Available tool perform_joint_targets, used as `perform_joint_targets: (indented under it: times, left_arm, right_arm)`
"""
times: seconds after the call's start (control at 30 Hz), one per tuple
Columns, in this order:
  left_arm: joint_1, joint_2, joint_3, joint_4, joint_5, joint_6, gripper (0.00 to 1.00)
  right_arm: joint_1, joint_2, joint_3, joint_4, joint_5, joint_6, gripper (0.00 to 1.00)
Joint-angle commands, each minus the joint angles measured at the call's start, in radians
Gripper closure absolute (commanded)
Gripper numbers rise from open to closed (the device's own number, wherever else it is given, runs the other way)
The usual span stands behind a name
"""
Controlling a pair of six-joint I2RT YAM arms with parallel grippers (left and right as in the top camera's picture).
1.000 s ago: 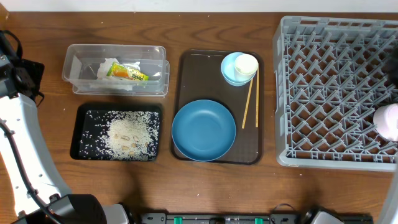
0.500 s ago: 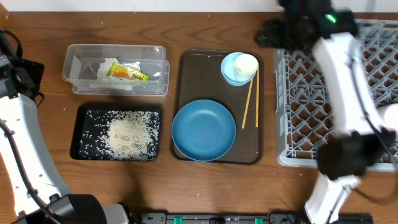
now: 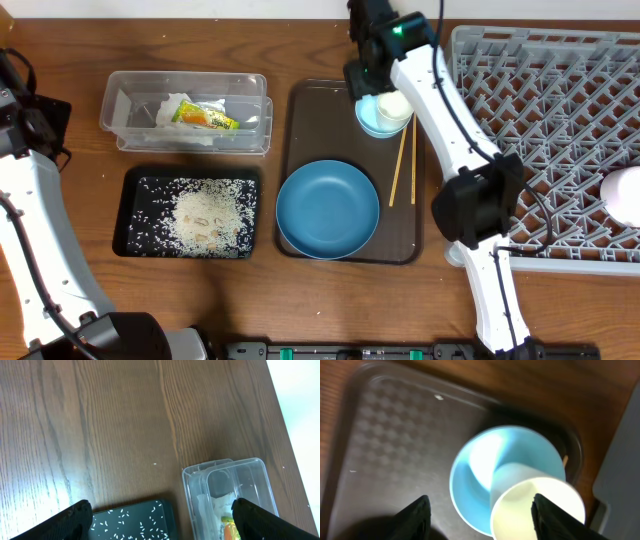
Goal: Sort waste into correct bins and load items into the dishwasher rack
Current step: 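Reach the right gripper to the white cup in the blue bowl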
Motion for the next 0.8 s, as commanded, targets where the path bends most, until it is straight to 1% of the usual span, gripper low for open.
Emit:
perform_joint_targets:
  times: [0.0, 0.1, 0.17, 0.27, 0.33, 0.43, 0.5, 0.57, 0.63, 0.73, 0.77]
  left_arm:
    - [0.003, 0.002, 0.003, -0.003, -0.005, 0.006, 0.08]
    - [0.003, 0.002, 0.003, -0.003, -0.005, 0.006, 0.08]
    - [0.003, 0.002, 0.003, -0.003, -0.005, 0.006, 0.08]
    - [0.003, 0.002, 0.003, -0.003, -0.005, 0.006, 0.08]
    - [0.003, 0.002, 0.003, -0.003, -0.005, 0.006, 0.08]
    - [0.003, 0.002, 0.003, -0.004, -0.005, 0.006, 0.08]
    - [0.003, 0.002, 0.003, -0.003, -0.005, 0.006, 0.08]
    - [0.003, 0.002, 0.003, -0.003, -0.005, 0.006, 0.08]
    - [0.003, 0.002, 0.003, -0.003, -0.005, 0.006, 0.08]
    - [0.003, 0.002, 0.003, -0.003, -0.005, 0.006, 0.08]
    - [0.003, 0.002, 0.003, -0.003, -0.005, 0.006, 0.08]
  right_arm:
    - [0.007, -0.005, 0.021, -0.027, 0.089, 0.049, 0.38]
    - [0.003, -0.004, 0.016, -0.061, 0.077, 0.049, 0.45]
    - [0.004, -0.004, -0.008, -0.064, 0.076, 0.050, 0.46]
    - [0.008, -0.004, -0.058, -0.044, 0.051, 0.050, 0.46]
    - [0.008, -0.004, -0.096, -0.028, 0.048, 0.050, 0.44]
    - [0.008, -0.004, -0.137, -0.004, 0.047, 0.064, 0.44]
    - [0.008, -0.004, -0.158, 0.008, 0.048, 0.072, 0.48]
    - [0.008, -0.004, -0.163, 0.016, 0.049, 0.072, 0.58]
    - [0.008, -0.005, -0.159, 0.022, 0.055, 0.072, 0.63]
    - [0.008, -0.006, -0.129, 0.018, 0.055, 0.072, 0.65]
    - [0.008, -0.006, -0.110, 0.011, 0.055, 0.071, 0.68]
